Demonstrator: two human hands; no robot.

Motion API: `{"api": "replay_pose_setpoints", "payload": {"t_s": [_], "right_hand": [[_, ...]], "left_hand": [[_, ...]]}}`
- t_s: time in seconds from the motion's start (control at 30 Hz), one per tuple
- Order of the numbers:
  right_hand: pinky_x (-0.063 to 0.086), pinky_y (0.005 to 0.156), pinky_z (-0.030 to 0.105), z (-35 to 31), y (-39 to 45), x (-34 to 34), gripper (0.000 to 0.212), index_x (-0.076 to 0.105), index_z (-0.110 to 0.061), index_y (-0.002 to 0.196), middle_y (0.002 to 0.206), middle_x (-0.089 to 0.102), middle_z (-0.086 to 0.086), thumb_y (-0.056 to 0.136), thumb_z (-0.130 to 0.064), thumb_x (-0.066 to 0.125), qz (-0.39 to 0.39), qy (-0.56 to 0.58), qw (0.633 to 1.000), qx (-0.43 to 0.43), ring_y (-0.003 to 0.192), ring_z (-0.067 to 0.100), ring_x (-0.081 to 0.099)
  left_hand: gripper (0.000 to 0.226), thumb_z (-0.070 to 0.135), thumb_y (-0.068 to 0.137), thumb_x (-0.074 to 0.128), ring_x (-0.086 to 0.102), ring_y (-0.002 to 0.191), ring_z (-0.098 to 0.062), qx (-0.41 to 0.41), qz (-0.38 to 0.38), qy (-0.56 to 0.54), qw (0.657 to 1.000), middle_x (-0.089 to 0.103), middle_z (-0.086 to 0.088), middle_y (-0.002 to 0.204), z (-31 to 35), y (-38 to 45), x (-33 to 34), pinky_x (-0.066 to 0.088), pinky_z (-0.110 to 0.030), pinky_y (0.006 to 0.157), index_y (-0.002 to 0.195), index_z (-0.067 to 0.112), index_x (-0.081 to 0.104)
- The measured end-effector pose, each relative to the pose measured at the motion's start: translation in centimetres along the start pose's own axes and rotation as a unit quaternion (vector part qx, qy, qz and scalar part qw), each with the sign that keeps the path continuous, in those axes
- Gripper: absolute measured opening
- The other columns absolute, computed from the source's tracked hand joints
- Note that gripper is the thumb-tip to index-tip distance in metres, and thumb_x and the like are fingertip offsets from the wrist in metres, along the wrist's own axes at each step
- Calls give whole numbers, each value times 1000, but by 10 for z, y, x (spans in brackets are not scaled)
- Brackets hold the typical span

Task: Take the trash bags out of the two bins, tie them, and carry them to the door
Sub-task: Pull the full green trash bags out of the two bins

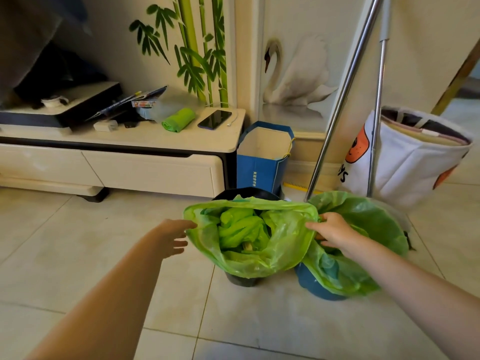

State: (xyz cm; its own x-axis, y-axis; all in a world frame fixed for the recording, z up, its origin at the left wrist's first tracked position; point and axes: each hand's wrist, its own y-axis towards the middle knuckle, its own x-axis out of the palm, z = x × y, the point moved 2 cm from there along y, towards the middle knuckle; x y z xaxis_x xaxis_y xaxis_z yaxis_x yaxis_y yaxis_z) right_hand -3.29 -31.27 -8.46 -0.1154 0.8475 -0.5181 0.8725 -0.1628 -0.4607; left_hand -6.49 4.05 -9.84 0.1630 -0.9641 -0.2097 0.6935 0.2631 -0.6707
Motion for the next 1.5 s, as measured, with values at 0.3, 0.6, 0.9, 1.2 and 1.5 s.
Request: {"api": "replay_pose_setpoints", "payload": {"t_s": [0.3,0.6,0.9,1.2,1.5], "right_hand": [[61,66,42,-21,-18,8,38,39,-9,133,85,59,11,96,0,46,-106,65,992,3,77,36,71],[59,71,43,-61,-16,8,41,40,-10,138,92,53,11,99,1,33,-22,190,980,-62,85,39,70],[54,90,47,-99,5,16,30,67,-25,86,96,69,6,94,-5,48,102,206,958,-171,97,29,67],[54,91,40,-133,-13,4,24,67,-13,112,86,65,-12,93,-9,54,146,190,925,-296,94,17,66],[54,92,41,-140,-40,-31,22,69,-14,110,95,73,-3,90,-16,58,169,228,890,-357,94,12,69]], "left_hand": [[11,4,92,49,65,70,-26,88,15,37,995,64,-11,80,15,3,18,56,-36,69,95,6,59],[21,-11,91,45,65,66,-32,155,67,-146,975,64,-20,83,46,-2,27,59,-32,51,80,-1,61],[12,-12,86,56,64,70,-27,201,67,-248,945,63,-18,79,66,-11,41,60,-30,66,80,-2,60],[11,-3,89,58,67,82,-26,314,61,-235,918,67,-16,90,103,-39,42,57,-33,80,85,4,65],[13,-1,88,60,68,83,-22,378,65,-247,890,67,-9,85,126,-76,30,57,-30,76,85,10,66]]}}
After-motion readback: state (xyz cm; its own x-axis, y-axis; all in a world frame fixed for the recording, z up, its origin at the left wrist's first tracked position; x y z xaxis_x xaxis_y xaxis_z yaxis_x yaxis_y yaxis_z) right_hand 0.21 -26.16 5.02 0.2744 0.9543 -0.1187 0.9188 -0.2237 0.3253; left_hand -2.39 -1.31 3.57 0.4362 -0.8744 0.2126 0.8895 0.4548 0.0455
